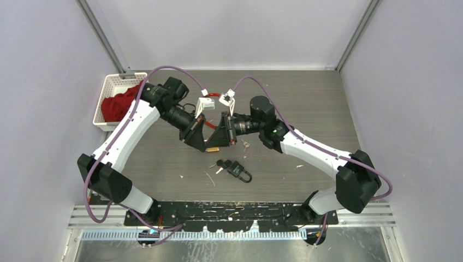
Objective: Unlock with the key
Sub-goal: Pick up the key from the center of the board.
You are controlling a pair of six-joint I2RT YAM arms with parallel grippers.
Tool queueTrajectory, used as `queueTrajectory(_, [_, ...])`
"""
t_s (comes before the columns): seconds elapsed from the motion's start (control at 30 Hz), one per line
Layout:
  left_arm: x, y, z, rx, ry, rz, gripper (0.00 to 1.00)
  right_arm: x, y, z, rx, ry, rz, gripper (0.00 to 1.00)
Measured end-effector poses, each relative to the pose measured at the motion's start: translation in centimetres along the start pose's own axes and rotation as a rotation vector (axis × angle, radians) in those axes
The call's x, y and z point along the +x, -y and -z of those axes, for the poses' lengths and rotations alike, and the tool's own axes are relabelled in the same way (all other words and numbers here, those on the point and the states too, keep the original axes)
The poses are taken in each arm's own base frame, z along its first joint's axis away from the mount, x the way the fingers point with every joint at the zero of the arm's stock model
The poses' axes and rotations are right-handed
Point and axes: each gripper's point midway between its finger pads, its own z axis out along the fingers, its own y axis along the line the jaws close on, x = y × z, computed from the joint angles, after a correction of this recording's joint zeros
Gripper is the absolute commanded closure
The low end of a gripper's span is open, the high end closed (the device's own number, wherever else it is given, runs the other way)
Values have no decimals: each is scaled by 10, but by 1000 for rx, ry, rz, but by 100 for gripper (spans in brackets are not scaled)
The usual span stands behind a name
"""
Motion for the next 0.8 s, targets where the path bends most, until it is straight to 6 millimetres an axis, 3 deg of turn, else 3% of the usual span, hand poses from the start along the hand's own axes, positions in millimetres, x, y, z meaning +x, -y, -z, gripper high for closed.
queueTrajectory(0.3, [1, 0, 0, -1, -3, -8, 100, -9, -2, 4, 17, 12, 33, 66])
queueTrajectory(0.5, [2, 5, 0, 23, -2, 6, 100, -20, 9, 13, 76, 55, 55, 66])
queueTrajectory(0.8, [1, 9, 0, 39, 3, 12, 100, -21, 13, 14, 93, 59, 45, 67])
